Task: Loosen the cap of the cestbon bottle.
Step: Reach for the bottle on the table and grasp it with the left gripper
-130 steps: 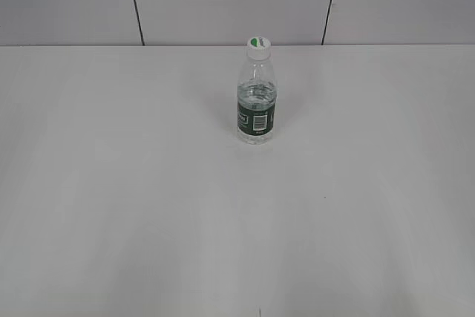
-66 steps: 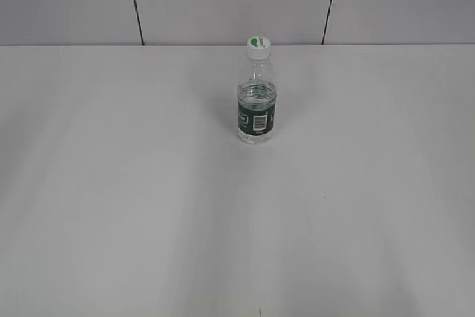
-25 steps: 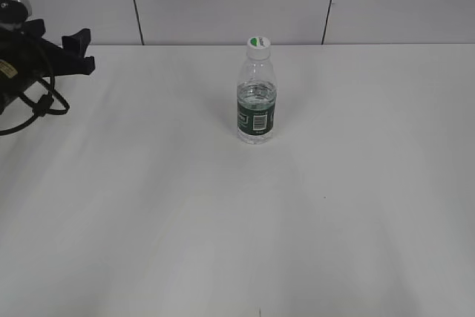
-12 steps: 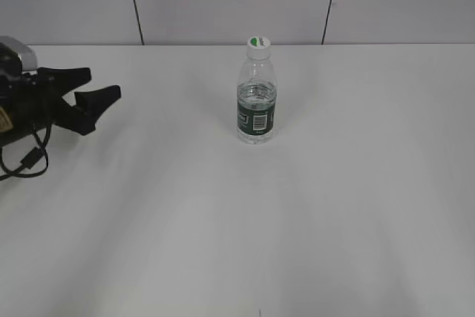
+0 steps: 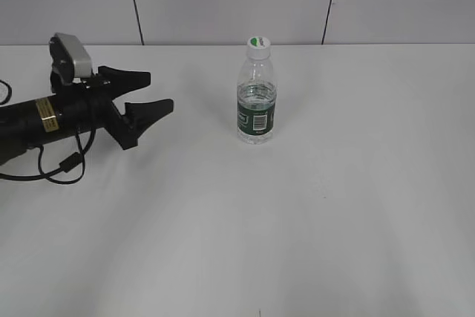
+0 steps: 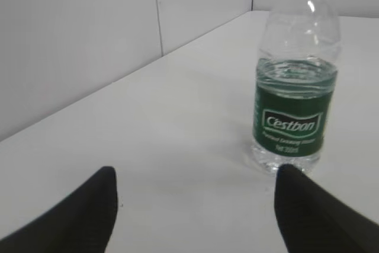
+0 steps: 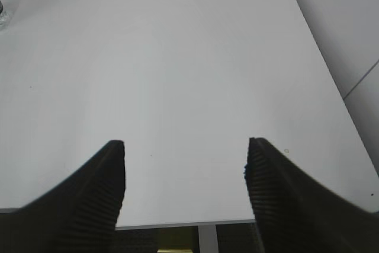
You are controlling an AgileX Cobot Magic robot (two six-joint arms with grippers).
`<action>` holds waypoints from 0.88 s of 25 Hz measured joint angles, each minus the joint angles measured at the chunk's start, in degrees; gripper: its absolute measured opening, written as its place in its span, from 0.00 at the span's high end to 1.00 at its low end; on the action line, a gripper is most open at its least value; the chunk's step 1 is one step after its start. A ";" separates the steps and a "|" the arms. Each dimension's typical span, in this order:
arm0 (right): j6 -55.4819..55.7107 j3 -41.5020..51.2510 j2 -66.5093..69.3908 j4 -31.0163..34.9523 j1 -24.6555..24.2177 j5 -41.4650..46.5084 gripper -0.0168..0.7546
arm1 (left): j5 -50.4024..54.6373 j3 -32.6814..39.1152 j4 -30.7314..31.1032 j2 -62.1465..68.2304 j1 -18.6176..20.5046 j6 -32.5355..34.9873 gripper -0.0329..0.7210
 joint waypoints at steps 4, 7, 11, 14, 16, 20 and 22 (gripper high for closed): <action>0.00 0.00 0.00 0.00 0.00 0.00 0.34 | 0.00 -0.07 -2.42 0.00 -3.81 -0.19 0.30; 0.00 0.00 0.00 0.00 0.00 0.00 0.34 | -0.28 -1.22 -3.98 1.00 -6.44 -0.82 0.30; 0.00 0.00 0.00 0.00 0.00 0.00 0.34 | -0.29 -2.27 -9.35 3.69 -9.94 -1.26 0.30; 0.00 0.00 0.00 0.00 0.00 0.00 0.34 | -0.25 -2.29 -14.13 4.52 -12.48 -1.36 0.30; 0.00 0.00 0.00 0.00 0.00 0.00 0.34 | -0.31 -2.29 -14.28 4.52 -13.58 -1.38 0.30; 0.00 0.00 0.00 0.00 0.00 0.00 0.34 | -0.31 -2.29 -14.67 4.52 -15.89 -1.65 0.30; 0.00 0.00 0.00 0.00 0.00 0.00 0.34 | -0.31 -2.29 -14.78 4.52 -16.60 -1.65 0.29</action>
